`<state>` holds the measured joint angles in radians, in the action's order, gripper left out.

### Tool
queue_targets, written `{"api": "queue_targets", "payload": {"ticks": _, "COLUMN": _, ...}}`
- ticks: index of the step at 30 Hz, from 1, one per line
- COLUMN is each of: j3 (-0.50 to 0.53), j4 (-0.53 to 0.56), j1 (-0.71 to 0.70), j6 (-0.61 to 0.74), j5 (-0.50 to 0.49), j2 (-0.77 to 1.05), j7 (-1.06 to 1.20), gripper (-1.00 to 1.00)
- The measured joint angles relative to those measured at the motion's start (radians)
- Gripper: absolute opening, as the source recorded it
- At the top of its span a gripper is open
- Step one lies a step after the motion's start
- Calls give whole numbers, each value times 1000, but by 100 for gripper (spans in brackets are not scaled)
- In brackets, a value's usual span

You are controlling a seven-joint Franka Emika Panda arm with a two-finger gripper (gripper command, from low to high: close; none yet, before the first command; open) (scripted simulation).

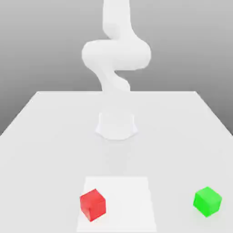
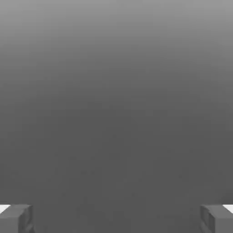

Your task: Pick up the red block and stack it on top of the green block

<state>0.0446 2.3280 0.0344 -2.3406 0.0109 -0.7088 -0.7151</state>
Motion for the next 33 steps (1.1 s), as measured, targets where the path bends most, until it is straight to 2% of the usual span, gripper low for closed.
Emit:
{"api": "queue_targets", "payload": {"ticks": 9, "j3": 142, "j4": 102, "j1": 100, "j6": -148, "j5": 60, "j2": 333, "j7": 324, "gripper": 0}}
{"api": "queue_targets", "payload": {"ticks": 16, "j3": 197, "j4": 179, "j1": 125, "j6": -260, "j5": 112, "j2": 589, "j7": 575, "gripper": 0}}
{"api": "queue_targets", "payload": {"ticks": 23, "j3": 208, "j4": 254, "j1": 96, "j6": -379, "j5": 91, "j2": 832, "j7": 767, "gripper": 0}}
{"api": "queue_targets", "payload": {"ticks": 28, "j3": 136, "j4": 236, "j1": 41, "j6": -518, "j5": 179, "j2": 1011, "j7": 854, "gripper": 0}}
{"api": "queue_targets", "payload": {"ticks": 29, "j3": 121, "j4": 232, "j1": 29, "j6": -540, "j5": 193, "j2": 1038, "j7": 865, "gripper": -100}}
{"api": "queue_targets", "payload": {"ticks": 33, "j3": 121, "j4": 231, "j1": 29, "j6": -538, "j5": 192, "j2": 1038, "j7": 864, "gripper": -100}}
